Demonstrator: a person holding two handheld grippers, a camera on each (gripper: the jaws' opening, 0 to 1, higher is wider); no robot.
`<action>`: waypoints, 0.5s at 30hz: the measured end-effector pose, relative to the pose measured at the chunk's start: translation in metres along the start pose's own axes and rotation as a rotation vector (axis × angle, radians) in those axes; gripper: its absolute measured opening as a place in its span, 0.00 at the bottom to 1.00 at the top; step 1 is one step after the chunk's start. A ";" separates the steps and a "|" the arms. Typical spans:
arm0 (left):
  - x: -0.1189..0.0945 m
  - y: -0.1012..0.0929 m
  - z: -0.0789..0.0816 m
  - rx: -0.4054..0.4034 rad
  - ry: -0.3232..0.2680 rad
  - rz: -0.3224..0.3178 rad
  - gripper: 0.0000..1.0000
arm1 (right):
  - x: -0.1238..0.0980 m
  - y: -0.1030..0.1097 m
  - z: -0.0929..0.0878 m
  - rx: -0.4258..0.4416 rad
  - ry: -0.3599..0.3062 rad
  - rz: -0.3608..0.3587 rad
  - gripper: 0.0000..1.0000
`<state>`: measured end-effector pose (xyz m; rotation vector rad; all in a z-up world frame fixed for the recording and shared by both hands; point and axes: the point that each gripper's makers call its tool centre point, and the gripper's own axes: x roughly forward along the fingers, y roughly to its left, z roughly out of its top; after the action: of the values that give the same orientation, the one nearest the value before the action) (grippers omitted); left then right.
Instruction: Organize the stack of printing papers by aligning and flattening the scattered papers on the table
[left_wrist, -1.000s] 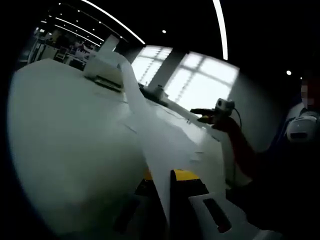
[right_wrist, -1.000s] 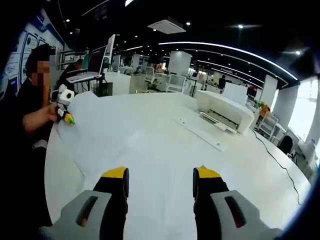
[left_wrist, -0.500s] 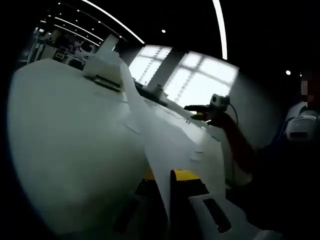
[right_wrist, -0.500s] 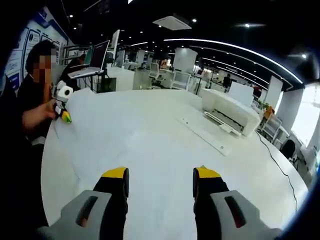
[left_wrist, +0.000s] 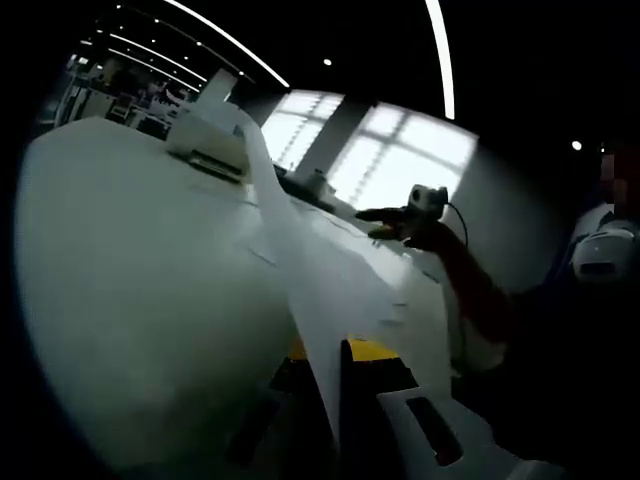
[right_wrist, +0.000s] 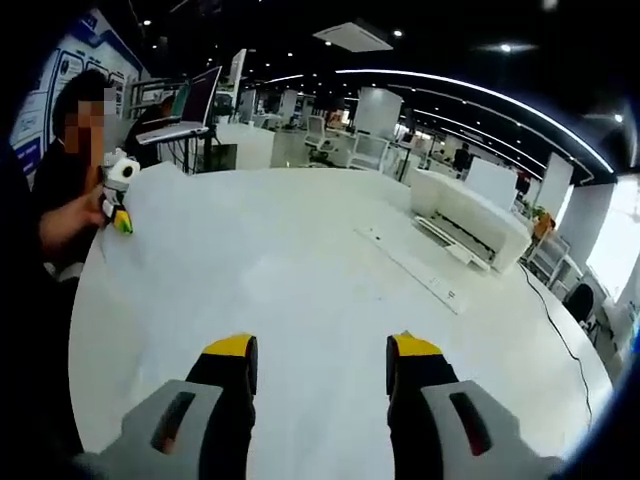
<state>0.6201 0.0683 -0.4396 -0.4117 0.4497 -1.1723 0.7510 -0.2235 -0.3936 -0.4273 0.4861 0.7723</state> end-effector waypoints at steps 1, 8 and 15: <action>0.000 0.000 0.000 0.000 0.000 0.000 0.05 | 0.001 -0.001 -0.001 0.000 0.002 0.001 0.47; 0.002 -0.003 -0.001 0.001 0.001 -0.002 0.05 | 0.011 -0.006 0.000 -0.008 0.007 0.004 0.48; 0.003 -0.004 -0.001 0.002 0.002 -0.005 0.05 | 0.023 -0.008 0.002 -0.026 0.021 0.012 0.48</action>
<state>0.6171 0.0644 -0.4384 -0.4105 0.4491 -1.1781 0.7715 -0.2146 -0.4039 -0.4576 0.4992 0.7870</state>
